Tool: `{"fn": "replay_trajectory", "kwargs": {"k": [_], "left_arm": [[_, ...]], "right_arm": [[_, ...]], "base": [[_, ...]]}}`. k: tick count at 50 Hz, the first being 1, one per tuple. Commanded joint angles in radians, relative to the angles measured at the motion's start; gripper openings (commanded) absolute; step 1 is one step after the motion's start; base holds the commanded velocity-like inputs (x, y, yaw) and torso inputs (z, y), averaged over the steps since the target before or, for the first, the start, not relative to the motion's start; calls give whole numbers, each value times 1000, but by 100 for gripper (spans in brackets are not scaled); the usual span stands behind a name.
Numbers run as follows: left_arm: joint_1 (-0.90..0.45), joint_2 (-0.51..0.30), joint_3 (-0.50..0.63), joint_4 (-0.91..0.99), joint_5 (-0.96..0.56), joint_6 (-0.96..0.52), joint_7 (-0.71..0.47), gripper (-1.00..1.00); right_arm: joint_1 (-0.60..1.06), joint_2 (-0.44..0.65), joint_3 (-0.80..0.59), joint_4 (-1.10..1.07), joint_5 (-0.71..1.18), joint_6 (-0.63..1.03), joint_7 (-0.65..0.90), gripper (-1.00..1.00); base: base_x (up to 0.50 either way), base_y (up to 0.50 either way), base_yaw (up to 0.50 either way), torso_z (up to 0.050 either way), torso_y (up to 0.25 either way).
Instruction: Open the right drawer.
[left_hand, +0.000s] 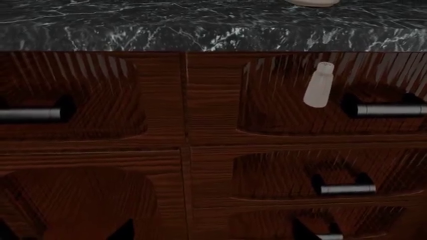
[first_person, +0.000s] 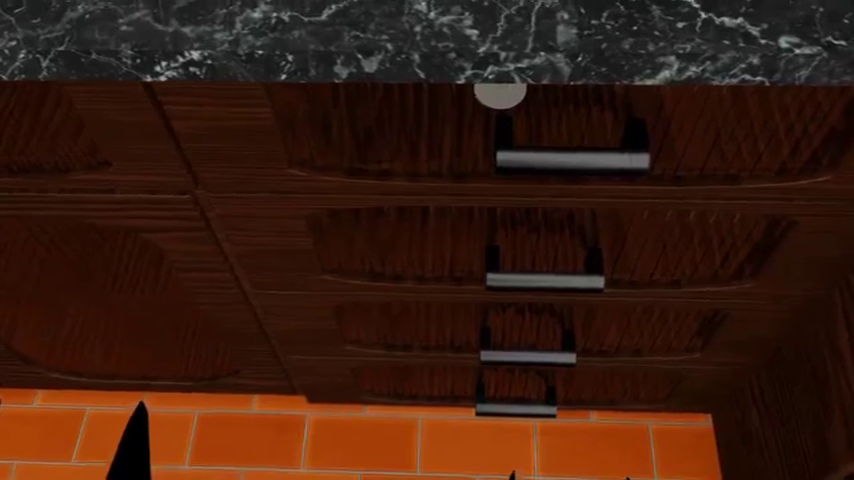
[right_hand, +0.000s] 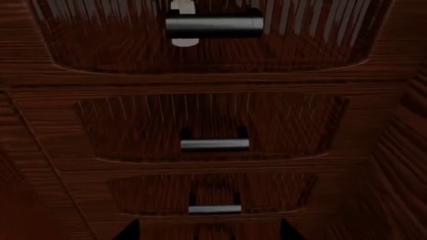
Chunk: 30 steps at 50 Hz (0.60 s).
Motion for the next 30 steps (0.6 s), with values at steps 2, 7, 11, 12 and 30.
{"fn": "replay_trajectory", "kwargs": {"k": [2,7,11,12,30], "left_arm": [[-2,0,-8,5,-17,-4,-11,100],[-1,-3,-5,0,-16,3,-13,100],[1,-5,-6,2,-18,4,-16,100],[1,-5,-4,1,-19,4,-16,100],[-1,-13,4,-10,-24,13,-25,100]], "right_arm": [[-1,5,-9,-16,6,1,4,100],[-2,8,-11,-18,7,2,8,100],[-1,9,-16,-18,7,2,8,100],[-1,9,-15,-16,8,0,9,100],[1,15,-25,-9,14,-6,15,100]], "base": [[156,0,0,0,0],[155,0,0,0,0],[157,0,0,0,0],[160,0,0,0,0],[157,0,0,0,0]]}}
